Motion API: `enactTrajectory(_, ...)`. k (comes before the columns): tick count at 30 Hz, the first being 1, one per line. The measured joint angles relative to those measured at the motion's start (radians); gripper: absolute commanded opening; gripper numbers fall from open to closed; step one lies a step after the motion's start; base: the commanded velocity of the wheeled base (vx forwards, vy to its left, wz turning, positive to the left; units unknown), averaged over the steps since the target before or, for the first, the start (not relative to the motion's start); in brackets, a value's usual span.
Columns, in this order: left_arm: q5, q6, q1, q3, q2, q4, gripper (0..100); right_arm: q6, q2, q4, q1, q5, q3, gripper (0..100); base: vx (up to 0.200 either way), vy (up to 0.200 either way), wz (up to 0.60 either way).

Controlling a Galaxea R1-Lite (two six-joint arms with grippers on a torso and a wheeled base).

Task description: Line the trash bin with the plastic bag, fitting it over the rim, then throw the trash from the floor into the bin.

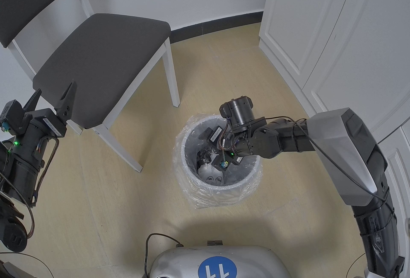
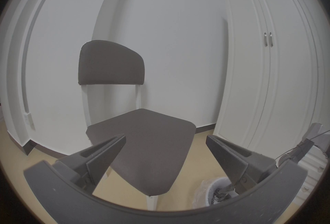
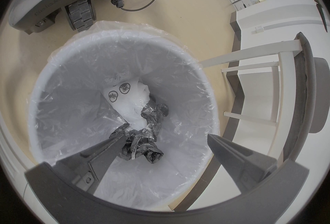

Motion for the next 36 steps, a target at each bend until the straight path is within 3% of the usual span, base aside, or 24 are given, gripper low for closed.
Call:
enactTrajectory(5, -0.04, -0.002, -0.001, 0.003, -0.026, 0.0, 100, 0.063, -0.046, -0.001, 0.003, 0.0, 0.038, 100, 0.0, 0.0, 0.0)
enactTrajectory(19, -0.05, 0.001, -0.002, 0.012, -0.058, 0.0, 100, 0.286, -0.202, -0.044, -0.008, -0.003, 0.23, 100, 0.0, 0.0, 0.0)
enactTrajectory(27, -0.05, 0.003, -0.002, 0.012, -0.063, 0.0, 100, 0.564, -0.322, -0.166, -0.018, -0.022, 0.452, 100, 0.0, 0.0, 0.0)
enactTrajectory(36, -0.05, 0.004, -0.002, 0.019, -0.057, 0.001, 100, 0.815, -0.48, -0.338, -0.052, -0.048, 0.751, 100, 0.0, 0.0, 0.0)
